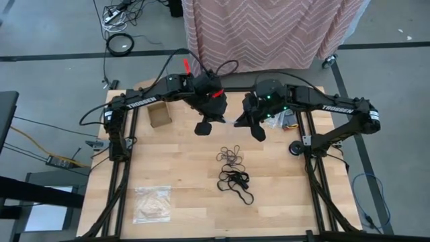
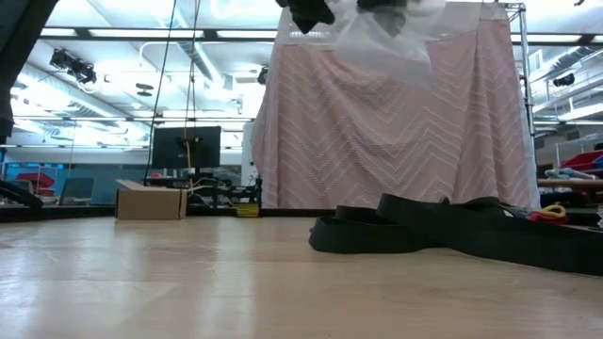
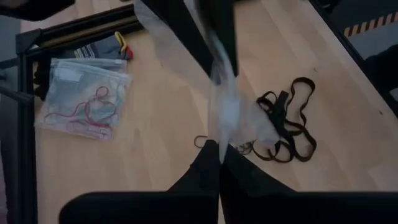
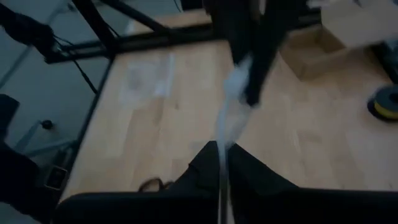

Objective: Sort rubber bands
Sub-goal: Open the transparent zip bag

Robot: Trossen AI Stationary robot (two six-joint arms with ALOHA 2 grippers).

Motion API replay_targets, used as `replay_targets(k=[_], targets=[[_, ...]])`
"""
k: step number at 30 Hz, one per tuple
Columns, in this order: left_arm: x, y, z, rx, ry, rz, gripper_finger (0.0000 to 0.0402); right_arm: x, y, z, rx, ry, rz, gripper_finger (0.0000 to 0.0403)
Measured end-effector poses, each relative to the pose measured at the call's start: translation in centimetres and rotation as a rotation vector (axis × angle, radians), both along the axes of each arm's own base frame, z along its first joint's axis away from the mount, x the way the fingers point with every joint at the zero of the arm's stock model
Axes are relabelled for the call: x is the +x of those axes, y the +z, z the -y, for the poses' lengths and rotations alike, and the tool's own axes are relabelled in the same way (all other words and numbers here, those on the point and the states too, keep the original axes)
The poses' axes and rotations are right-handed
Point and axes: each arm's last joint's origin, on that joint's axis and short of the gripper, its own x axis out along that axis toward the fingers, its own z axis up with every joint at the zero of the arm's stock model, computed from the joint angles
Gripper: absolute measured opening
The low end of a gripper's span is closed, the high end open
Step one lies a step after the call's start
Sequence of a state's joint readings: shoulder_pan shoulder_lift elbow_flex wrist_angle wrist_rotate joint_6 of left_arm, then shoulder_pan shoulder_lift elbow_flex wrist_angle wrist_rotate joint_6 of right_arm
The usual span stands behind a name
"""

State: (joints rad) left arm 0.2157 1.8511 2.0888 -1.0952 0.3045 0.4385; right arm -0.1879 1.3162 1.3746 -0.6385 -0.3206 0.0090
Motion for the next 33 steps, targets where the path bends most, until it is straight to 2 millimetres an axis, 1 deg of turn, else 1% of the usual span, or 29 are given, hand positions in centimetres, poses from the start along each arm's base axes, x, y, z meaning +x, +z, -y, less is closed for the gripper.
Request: replay_targets(k=[2,9,12,14,17,20,23,28,33], targets=[[0.0,0.0,0.0,0.001,0.001,0.001,0.0001,0.2,0.4,0.1,-0.001,0.006,0.041,0.0054],[0.0,0.0,0.2,0.006,-0.004,0.001,0.0001,0.2,0.7,1.0,0.025,-0.042,0.081,0.0127],[0.0,0.0,0.2,0.006,-0.003,-0.008,0.0001,0.2,0.8,1.3,0.062,-0.05,0.086,0.0151],[-0.1,-0.1,0.1,0.008,0.003,-0.015,0.0,0.2,1.0,1.4,0.109,-0.025,0.1,0.0164],[-0.1,-0.1,-0.1,0.013,0.012,-0.018,0.0,0.2,1.0,1.4,0.13,-0.032,0.103,0.0178],[-0.1,0.0,0.0,0.009,0.007,-0.008,0.0,0.5,0.7,1.3,0.115,-0.052,0.09,0.0182],[0.0,0.1,0.0,0.005,0.002,0.006,0.0,0.9,0.5,1.5,0.103,-0.07,0.09,0.0174],[0.2,0.3,0.0,0.009,0.006,0.037,0.0,1.4,0.1,1.6,0.094,-0.076,0.074,0.0153],[0.3,0.3,0.0,0.006,0.008,0.04,0.0,1.4,0.1,1.7,0.079,-0.083,0.076,0.0122]])
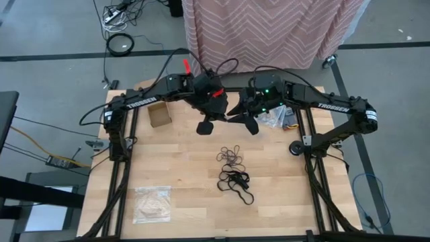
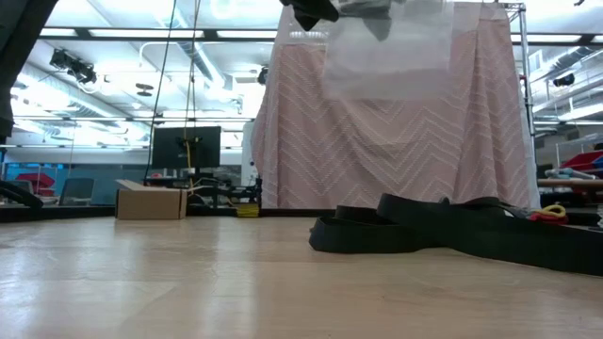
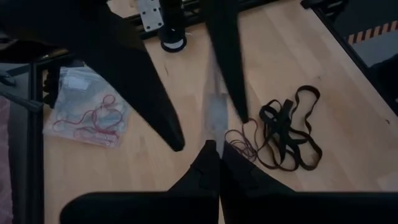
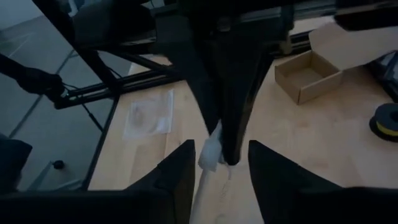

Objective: Sort rubber bands
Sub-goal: Open the transparent zip bag

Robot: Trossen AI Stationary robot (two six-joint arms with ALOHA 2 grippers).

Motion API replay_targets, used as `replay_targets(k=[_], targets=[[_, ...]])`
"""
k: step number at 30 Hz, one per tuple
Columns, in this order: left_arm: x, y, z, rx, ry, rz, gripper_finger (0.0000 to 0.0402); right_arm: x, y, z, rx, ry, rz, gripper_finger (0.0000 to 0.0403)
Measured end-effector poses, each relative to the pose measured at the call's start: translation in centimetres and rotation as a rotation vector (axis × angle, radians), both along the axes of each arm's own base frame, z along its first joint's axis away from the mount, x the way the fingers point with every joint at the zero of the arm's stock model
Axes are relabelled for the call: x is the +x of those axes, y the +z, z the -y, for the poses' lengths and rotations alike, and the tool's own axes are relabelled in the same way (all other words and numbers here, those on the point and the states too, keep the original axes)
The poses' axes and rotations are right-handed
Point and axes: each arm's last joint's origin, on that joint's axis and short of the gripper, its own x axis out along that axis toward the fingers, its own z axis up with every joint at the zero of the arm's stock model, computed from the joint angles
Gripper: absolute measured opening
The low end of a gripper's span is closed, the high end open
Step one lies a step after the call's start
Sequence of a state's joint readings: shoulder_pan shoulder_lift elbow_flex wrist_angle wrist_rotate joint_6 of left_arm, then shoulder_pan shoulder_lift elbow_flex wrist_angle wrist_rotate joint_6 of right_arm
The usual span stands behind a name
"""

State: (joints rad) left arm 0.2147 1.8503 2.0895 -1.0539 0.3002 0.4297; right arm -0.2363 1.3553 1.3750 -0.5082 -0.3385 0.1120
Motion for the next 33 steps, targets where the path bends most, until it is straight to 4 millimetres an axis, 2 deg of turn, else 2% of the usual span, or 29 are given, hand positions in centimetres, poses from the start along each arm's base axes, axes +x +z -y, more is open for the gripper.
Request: replay_targets(k=[12,18,21,28,33], targets=[[-0.1,-0.1,0.0,-0.005,-0.001,-0.012,0.0,0.0,0.0,0.0,-0.015,0.005,0.0,0.0013],[-0.6,0.3,0.1,0.001,0.008,-0.034,0.0,0.1,0.0,0.0,-0.024,0.002,0.003,0.0014],[-1.2,1.5,0.0,0.024,0.026,-0.028,0.0,0.1,0.0,0.0,-0.027,0.002,0.005,0.0011],[-3.4,5.7,-0.4,0.073,0.07,0.059,0.0,0.0,0.2,0.1,-0.031,0.001,0.014,0.001],[-5.4,7.5,-0.3,0.122,0.116,0.107,0.0,-0.1,0.0,0.1,-0.031,-0.007,-0.004,0.001]])
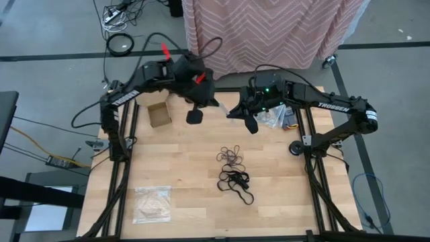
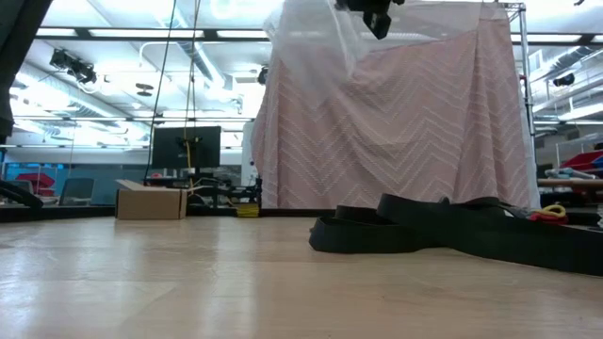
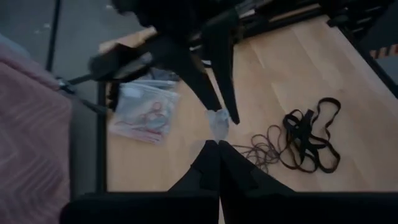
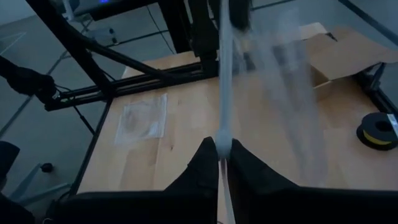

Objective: Sort rubber bands
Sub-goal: Open the transparent zip bag

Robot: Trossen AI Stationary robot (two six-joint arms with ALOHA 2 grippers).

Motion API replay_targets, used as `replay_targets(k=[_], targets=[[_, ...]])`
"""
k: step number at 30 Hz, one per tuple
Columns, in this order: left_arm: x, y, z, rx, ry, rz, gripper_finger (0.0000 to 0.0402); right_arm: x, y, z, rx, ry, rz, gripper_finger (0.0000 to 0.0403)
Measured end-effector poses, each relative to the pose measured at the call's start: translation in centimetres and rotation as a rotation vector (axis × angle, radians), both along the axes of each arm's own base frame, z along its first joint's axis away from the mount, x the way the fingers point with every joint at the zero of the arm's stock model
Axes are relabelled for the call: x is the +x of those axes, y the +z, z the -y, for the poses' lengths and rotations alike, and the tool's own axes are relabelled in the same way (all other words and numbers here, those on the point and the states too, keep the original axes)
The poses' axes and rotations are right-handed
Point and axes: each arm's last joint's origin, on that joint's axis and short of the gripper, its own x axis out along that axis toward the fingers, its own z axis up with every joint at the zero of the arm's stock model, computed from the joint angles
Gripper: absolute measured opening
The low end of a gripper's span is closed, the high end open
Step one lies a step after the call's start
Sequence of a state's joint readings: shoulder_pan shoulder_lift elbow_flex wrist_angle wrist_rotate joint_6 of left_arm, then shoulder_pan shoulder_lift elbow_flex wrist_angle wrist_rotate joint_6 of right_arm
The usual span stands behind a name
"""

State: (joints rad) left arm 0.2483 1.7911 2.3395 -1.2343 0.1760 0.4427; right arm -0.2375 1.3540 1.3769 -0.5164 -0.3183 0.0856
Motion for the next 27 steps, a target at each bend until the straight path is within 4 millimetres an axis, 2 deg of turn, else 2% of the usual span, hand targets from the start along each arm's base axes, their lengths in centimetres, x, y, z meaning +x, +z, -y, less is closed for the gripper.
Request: replay_targets(k=[12,17,20,24,27], targets=[[-4.8,3.4,0.8,0.097,0.111,0.087,0.0,-0.1,-0.3,0.0,-0.002,-0.011,-0.029,0.0011],[-5.7,4.0,1.0,0.077,0.115,0.113,0.0,0.0,-0.6,0.1,-0.016,-0.037,-0.041,0.0006],[-5.1,3.1,0.9,0.047,0.09,0.074,0.0,0.2,-0.1,0.2,-0.026,-0.039,0.007,0.0003],[-2.5,0.3,0.6,-0.004,0.047,-0.023,0.0,0.3,0.1,0.2,-0.029,-0.039,0.03,0.0002],[-1.2,-1.1,0.6,-0.04,0.005,-0.019,0.0,0.3,0.2,0.1,-0.026,-0.031,0.033,0.0002]])
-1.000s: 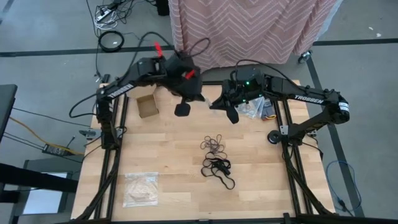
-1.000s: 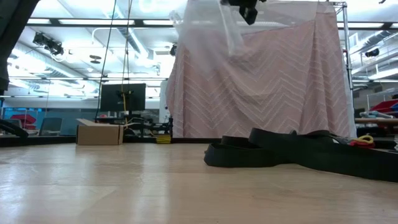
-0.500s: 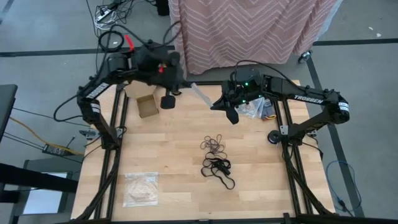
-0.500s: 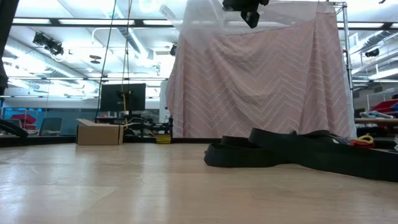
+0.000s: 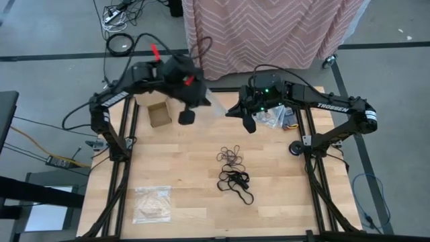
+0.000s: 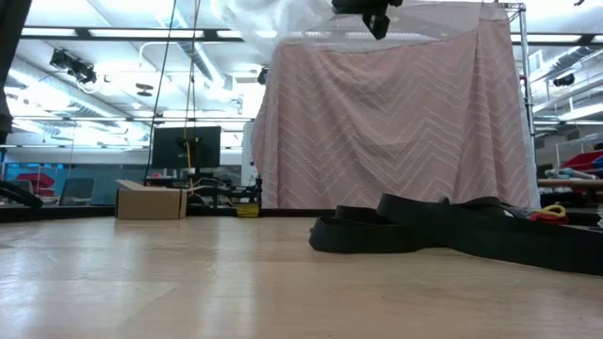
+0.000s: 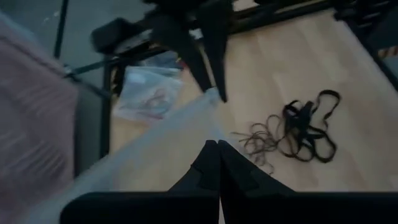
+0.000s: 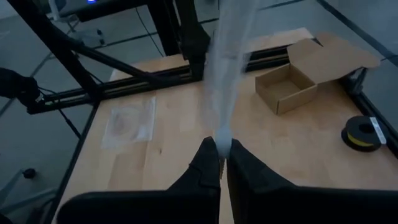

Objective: Sort rubber bands
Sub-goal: Open the transparent zip bag

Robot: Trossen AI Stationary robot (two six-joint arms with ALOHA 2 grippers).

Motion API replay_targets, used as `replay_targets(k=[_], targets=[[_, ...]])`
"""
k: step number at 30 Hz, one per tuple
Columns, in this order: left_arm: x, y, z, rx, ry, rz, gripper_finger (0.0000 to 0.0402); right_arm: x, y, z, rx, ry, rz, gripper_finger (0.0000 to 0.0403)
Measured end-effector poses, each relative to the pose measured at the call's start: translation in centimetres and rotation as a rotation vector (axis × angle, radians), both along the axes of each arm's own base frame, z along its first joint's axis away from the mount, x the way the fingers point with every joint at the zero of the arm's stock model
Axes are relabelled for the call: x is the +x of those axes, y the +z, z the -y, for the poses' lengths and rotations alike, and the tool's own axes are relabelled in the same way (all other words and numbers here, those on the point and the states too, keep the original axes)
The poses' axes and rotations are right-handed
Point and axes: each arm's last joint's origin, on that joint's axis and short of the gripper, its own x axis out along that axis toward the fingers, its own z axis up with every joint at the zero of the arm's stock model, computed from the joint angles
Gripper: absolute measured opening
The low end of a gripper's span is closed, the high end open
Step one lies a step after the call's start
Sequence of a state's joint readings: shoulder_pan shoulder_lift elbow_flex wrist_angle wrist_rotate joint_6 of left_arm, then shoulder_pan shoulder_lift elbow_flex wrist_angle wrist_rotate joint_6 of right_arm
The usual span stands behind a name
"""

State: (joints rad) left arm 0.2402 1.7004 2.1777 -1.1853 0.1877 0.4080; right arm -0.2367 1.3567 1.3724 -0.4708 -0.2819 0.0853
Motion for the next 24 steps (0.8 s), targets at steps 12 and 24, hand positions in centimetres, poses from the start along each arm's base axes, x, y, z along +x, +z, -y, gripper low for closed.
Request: replay_targets(k=[12,24], targets=[[0.2,0.2,0.0,0.01,0.016,0.039,0.0,-0.3,-0.5,0.0,0.014,-0.003,-0.061,0.0],[-3.1,1.8,-2.2,0.044,0.137,-0.03,0.005,-0.4,-1.4,0.0,0.017,0.001,-0.101,0.0]])
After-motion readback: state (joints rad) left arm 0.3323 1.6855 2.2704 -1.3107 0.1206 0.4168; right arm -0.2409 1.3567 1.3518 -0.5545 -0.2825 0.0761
